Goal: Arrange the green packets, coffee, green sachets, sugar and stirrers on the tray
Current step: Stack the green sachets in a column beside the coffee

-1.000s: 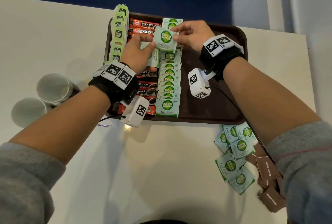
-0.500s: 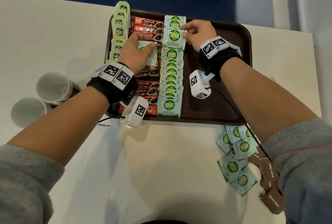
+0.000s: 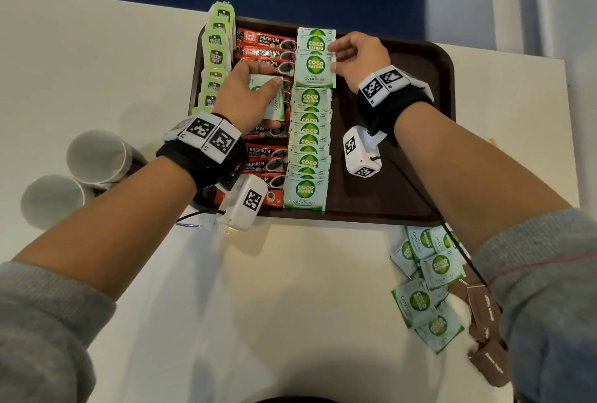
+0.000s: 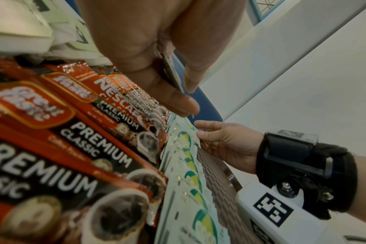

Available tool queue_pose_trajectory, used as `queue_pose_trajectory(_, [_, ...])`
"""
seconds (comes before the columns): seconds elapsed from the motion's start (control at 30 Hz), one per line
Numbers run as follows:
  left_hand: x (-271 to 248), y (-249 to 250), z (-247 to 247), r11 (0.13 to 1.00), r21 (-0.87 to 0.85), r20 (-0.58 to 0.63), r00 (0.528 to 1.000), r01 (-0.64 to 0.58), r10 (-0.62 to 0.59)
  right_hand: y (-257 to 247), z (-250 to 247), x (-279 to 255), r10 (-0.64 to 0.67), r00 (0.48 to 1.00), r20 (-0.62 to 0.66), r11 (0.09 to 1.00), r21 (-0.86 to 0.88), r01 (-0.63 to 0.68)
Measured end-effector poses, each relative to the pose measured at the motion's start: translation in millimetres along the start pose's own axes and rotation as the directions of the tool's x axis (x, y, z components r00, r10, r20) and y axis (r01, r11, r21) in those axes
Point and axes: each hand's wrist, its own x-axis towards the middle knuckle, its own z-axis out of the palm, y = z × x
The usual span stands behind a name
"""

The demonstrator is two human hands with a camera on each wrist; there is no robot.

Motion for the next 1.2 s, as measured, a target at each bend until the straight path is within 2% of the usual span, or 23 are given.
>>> queue_pose_trajectory(0.27, [-2.2,3.2,-0.6,1.0,-0.012,0.007,1.0,0.011,-0.011,4.1,-1.1,-3.1,-0.001,1.0,-0.011,1.0,0.011,0.001])
queue_pose_trajectory(0.43, [-6.2,8.0,-1.9,0.998,-0.057,0.077,0.997,0.019,-0.015,-7.7,-1.0,-12.1,-0.08,0.997,-0.022,0.996,0.029,0.081])
queue_pose_trajectory(0.53, [-9.8,10.9,-1.1,0.996,-0.093,0.133,0.991,0.006,0.007,-22.2,0.2,-24.3,-0.141,0.983,0.114,0.99,0.042,0.137])
queue_pose_trajectory(0.63, [-11.7,11.8,-0.5,0.996,-0.088,0.185,0.982,-0.002,0.019,-33.0,1.9,-33.9,-0.183,0.932,0.312,0.983,0.078,0.167])
queue_pose_trajectory(0.73, [-13.6,11.5,0.1,0.998,-0.067,0.212,0.977,-0.016,0.03,-39.0,2.6,-39.1,-0.211,0.895,0.392,0.977,0.094,0.19])
queue_pose_trajectory(0.8, [-13.0,9.6,0.7,0.999,-0.035,0.192,0.981,-0.03,0.036,-40.4,1.2,-40.6,-0.22,0.897,0.384,0.975,0.109,0.192])
queue_pose_trajectory(0.93, [-7.1,5.3,0.4,0.998,0.011,0.06,0.996,-0.066,0.066,-38.1,-8.9,-41.9,-0.215,0.918,0.334,0.972,0.165,0.168])
queue_pose_trajectory(1.0, [-3.0,6.0,-0.1,0.996,0.018,0.009,0.996,-0.086,0.086,-34.5,-14.7,-39.5,-0.202,0.929,0.31,0.977,0.136,0.167])
queue_pose_trajectory(1.1, [4.7,10.0,-0.2,0.994,0.04,-0.008,0.994,-0.105,0.106,-27.5,-18.0,-32.8,-0.167,0.946,0.278,0.986,0.075,0.151])
queue_pose_trajectory(1.2, [10.0,13.8,2.6,0.992,0.075,-0.005,0.995,-0.1,0.101,-20.1,-16.1,-27.9,-0.096,0.961,0.261,0.994,0.077,0.079])
